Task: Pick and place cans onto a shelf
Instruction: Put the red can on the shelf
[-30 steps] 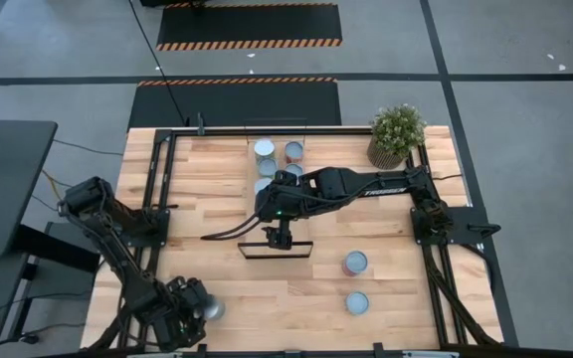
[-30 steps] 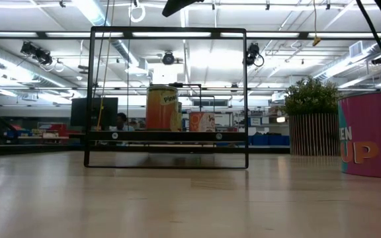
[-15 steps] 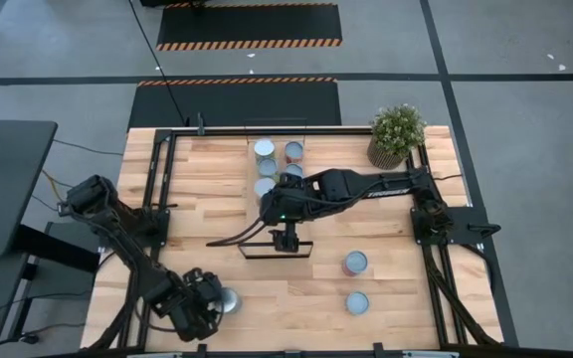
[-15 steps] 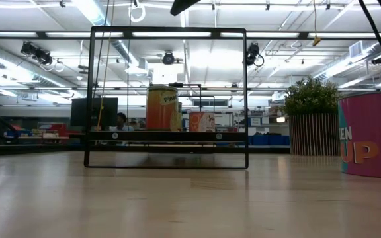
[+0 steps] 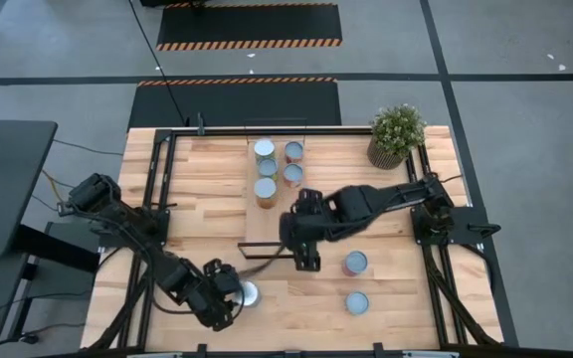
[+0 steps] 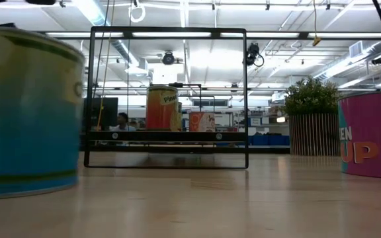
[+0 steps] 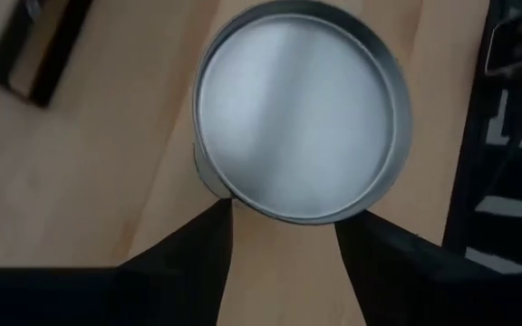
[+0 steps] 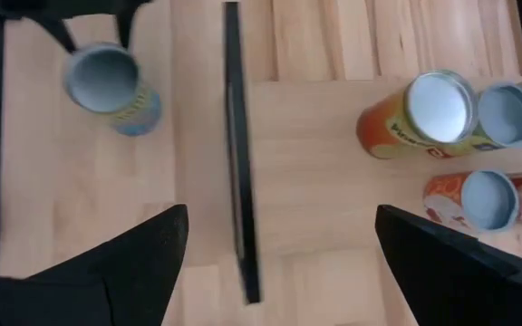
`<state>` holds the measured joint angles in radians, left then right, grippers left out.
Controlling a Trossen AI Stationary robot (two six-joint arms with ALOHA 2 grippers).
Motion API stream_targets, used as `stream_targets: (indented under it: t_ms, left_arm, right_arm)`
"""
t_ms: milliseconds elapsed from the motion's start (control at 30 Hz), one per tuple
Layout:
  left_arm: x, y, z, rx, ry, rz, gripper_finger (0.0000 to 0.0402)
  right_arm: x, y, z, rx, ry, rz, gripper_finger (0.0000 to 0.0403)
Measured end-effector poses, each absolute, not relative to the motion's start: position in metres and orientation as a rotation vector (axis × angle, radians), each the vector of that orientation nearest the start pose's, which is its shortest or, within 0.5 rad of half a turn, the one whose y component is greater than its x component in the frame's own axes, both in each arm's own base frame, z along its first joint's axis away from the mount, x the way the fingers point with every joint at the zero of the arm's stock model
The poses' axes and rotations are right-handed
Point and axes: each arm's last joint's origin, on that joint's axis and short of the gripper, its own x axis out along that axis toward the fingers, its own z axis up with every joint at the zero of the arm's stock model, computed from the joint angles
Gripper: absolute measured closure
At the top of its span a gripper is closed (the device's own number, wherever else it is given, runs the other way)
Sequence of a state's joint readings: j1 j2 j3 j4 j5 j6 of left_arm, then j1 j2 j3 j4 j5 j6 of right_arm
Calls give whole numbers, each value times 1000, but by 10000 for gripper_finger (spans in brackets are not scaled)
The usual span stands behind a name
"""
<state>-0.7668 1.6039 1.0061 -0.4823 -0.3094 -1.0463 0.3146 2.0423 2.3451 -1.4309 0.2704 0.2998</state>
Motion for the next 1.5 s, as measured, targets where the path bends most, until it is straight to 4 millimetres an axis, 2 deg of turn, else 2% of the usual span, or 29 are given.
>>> stream_targets:
  t_ms: [233,467,633,733,967,1267,1500]
  left_arm:
    - [238,-202,197,-371,941,147,200]
    - [246,-196,198,-353,890,160,200]
    - [251,-191,199,-355,872,172,200]
    - [252,-190,199,-364,869,180,200]
    - [252,-191,199,-373,869,178,201]
    - [252,-191,199,-367,872,176,201]
    - [247,-188,196,-304,928,180,202]
  right_arm:
    - [366,153,382,-145,1024,-128,40]
    - [358,170,379,-146,1023,-133,40]
    - [359,174,372,-159,1018,-138,40]
    - [365,176,361,-153,1017,-136,40]
    - [378,189,323,-97,1046,-11,40]
    - [375,188,312,-90,1073,1,54]
    - [383,196,284,-9,1041,87,54]
